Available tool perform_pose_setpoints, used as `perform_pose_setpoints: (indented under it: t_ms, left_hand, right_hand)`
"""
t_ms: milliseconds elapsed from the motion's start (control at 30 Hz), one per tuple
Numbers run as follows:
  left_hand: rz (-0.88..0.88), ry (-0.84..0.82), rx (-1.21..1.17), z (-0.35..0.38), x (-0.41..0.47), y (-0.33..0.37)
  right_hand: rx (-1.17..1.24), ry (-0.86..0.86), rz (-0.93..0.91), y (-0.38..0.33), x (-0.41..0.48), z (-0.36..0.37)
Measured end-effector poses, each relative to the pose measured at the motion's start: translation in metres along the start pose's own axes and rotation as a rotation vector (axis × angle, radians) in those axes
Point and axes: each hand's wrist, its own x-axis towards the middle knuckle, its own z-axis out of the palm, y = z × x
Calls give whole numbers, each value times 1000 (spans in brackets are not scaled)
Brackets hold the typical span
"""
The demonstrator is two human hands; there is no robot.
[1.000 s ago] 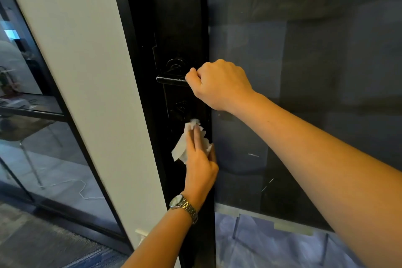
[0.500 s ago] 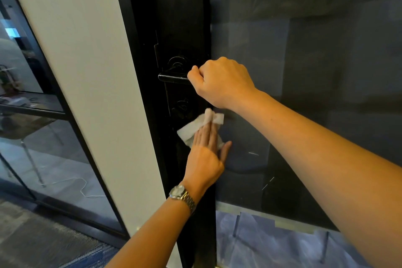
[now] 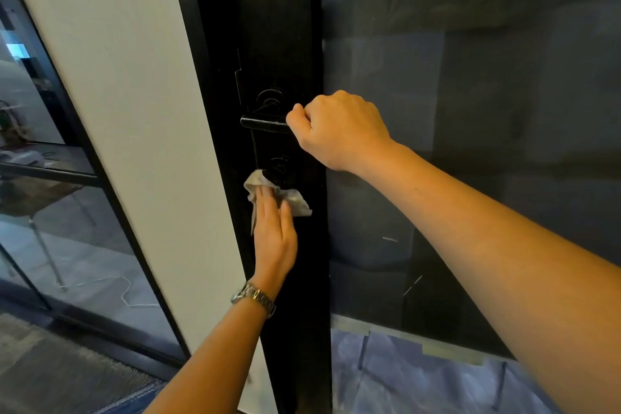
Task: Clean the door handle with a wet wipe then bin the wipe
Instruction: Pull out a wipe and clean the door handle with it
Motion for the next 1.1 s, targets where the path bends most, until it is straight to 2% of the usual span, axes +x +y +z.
perform_pose_setpoints:
  t_ms: [200,367,500,633,767,900,967,1100]
  left_hand:
    - [98,224,-177,-12,22,33]
    - [142,168,-144,-17,30,37]
    - [68,241,-129,-21,57,60]
    - [132,198,-140,-15,61,68]
    - [-19,136,-81,-5,24,35]
    - [-127,218,-190,-13,33,59]
    - [-110,234,-235,-17,37,70]
    - [-43,244,-166,-18,35,60]
  right_hand:
    - [-9,4,-1,0,-1,-1]
    - [-11,-7,5,-1,-1,-3]
    - [-8,-3,8,-2,-1,-1]
    - [-5,-9,10,-2,0,-2]
    - [-1,-5,-4,0,-1,0]
    - [3,-8,3,-1,-1,-2]
    - [-5,-8,4,-1,-1,-2]
    - [-6,-3,-2,-1,-1,-1]
